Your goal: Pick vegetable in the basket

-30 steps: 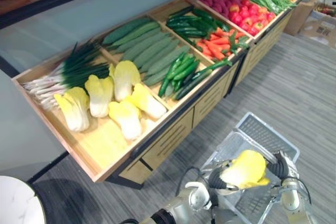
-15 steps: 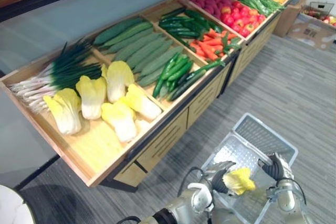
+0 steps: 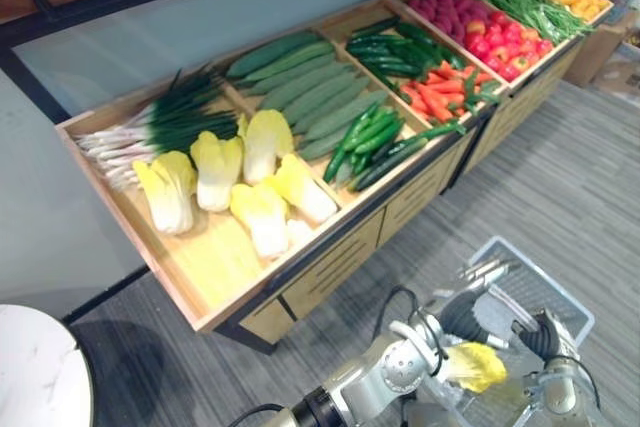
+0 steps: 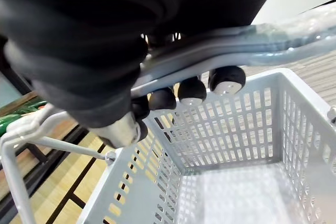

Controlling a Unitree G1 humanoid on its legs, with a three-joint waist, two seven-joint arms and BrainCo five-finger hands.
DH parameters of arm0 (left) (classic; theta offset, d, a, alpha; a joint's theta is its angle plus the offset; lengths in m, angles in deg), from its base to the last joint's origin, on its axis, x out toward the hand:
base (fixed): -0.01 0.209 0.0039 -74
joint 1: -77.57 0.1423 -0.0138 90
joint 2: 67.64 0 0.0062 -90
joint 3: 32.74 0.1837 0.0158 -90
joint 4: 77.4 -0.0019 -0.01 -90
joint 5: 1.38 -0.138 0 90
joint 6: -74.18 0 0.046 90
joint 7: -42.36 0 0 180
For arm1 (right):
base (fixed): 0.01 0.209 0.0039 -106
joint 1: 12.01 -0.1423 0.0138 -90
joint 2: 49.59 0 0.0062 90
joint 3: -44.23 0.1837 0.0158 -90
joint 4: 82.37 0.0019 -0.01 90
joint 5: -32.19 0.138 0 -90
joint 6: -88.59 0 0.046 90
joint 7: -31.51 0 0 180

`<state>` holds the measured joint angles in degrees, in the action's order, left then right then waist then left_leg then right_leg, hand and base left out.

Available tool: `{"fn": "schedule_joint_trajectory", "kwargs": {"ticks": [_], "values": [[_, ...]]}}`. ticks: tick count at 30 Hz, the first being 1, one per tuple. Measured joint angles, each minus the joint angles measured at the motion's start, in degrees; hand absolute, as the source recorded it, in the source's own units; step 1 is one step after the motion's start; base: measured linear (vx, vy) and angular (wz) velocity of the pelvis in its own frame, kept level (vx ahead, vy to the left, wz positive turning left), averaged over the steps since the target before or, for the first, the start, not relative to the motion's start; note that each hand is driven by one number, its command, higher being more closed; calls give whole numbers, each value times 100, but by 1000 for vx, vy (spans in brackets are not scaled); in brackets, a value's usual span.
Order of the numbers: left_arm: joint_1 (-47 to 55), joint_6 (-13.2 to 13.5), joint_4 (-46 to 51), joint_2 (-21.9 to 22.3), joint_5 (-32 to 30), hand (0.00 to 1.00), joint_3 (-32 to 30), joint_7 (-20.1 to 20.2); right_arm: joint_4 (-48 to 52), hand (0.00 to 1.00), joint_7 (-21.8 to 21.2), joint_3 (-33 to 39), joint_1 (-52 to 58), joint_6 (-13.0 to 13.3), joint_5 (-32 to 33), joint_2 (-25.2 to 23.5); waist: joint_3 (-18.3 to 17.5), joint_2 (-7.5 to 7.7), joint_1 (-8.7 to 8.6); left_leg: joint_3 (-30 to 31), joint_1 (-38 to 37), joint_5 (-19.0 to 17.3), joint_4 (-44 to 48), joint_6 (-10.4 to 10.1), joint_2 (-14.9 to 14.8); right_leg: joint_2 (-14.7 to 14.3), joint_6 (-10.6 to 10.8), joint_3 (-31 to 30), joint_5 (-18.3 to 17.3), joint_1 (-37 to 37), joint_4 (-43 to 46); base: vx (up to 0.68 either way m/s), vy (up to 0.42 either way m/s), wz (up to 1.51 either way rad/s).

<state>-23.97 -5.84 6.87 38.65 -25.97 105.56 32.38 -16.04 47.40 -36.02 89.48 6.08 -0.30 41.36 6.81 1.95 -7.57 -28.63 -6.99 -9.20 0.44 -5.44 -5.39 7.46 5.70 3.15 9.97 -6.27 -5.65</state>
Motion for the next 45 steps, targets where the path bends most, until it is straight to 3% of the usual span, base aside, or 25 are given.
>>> {"fn": "schedule_joint_trajectory", "kwargs": {"ticks": [5,8,14,18,22,25,26,28,29,31,32,33,34,39,42,45], "values": [[719,161,1089,-739,253,0,-713,149,-363,100,-2,173,11,0,2,139,-93,-155,12,153,27,2,-11,2,-6,18,88,127,-74,28,65,-15,-36,15],[1421,195,1484,-1028,378,0,-1563,98,-482,100,-7,231,86,0,1,151,-111,-179,21,277,67,18,16,28,23,59,84,227,-76,71,61,-33,-36,20],[2774,241,1487,-1380,356,0,-3093,-365,-544,100,-4,362,264,15,1,123,-178,-200,96,490,120,25,104,39,16,108,43,440,-102,169,54,-39,-40,18],[3015,223,308,-1467,170,0,-3569,-302,-545,100,-8,401,322,25,-2,122,-283,-247,194,597,204,27,174,42,-1,132,20,579,-117,181,52,-39,-49,15],[2956,172,-1627,-1396,-731,0,-4087,-499,-548,100,-1,400,342,133,-4,107,-339,-259,263,641,206,36,174,53,-1,140,17,646,-119,213,33,-41,-41,5],[2859,-71,-2908,-1376,-1455,0,-4507,-931,-646,100,40,408,442,205,-8,49,-432,-247,307,754,195,60,166,69,5,155,17,762,-119,287,-29,-4,-30,17],[2883,-187,-3222,-1338,-1480,0,-4728,-1004,-655,100,60,447,453,248,-11,7,-402,-175,320,776,199,62,164,71,9,161,17,782,-119,297,-30,5,-34,9],[2881,-376,-3685,-1258,-1491,0,-4995,-1005,-681,100,66,518,460,282,-12,-21,-440,-240,314,837,188,67,161,78,27,183,17,831,-120,344,-36,-7,-16,16],[2885,-463,-3939,-1188,-1449,0,-5145,-1001,-728,100,65,548,462,288,-8,-28,-415,-172,320,867,180,69,153,81,33,194,5,877,-128,369,-37,-4,-13,17],[2880,-554,-4270,-1112,-1446,0,-5312,-979,-803,100,62,562,429,289,-5,-45,-450,-215,334,871,177,69,151,81,34,197,4,883,-128,377,-37,-4,-8,5],[2873,-605,-4503,-1064,-1437,0,-5446,-969,-831,100,56,562,376,286,-5,-46,-405,-135,333,860,172,69,149,81,33,195,4,873,-128,374,-37,-16,-23,-4],[2869,-675,-4689,-1017,-1403,0,-5603,-939,-854,100,36,563,342,279,-3,-46,-437,-188,332,834,159,69,154,81,27,188,4,850,-128,374,-37,-18,-29,-16],[2880,-803,-4920,-959,-1225,0,-5851,-791,-875,100,-12,563,289,250,5,-45,-394,-105,346,728,150,38,215,65,-6,165,4,756,-128,365,-36,-24,-35,-25],[2857,-971,-5078,-898,-868,0,-6176,-540,-863,100,-124,685,185,51,149,-41,-303,-173,447,539,453,-673,1446,34,-420,9,-20,521,-156,391,110,-49,-27,-30],[2609,-985,-5070,-873,-792,0,-6159,-533,-740,100,-168,918,251,-14,154,-48,-206,-198,405,515,603,-920,1890,109,-479,59,82,429,-366,175,549,-99,47,-12],[2250,-1003,-5008,-1049,-767,0,-6042,-540,-258,100,-205,946,341,-109,159,-227,10,-92,278,263,983,-1258,2541,253,-636,18,176,155,-296,-364,1098,-121,100,-40]]}}
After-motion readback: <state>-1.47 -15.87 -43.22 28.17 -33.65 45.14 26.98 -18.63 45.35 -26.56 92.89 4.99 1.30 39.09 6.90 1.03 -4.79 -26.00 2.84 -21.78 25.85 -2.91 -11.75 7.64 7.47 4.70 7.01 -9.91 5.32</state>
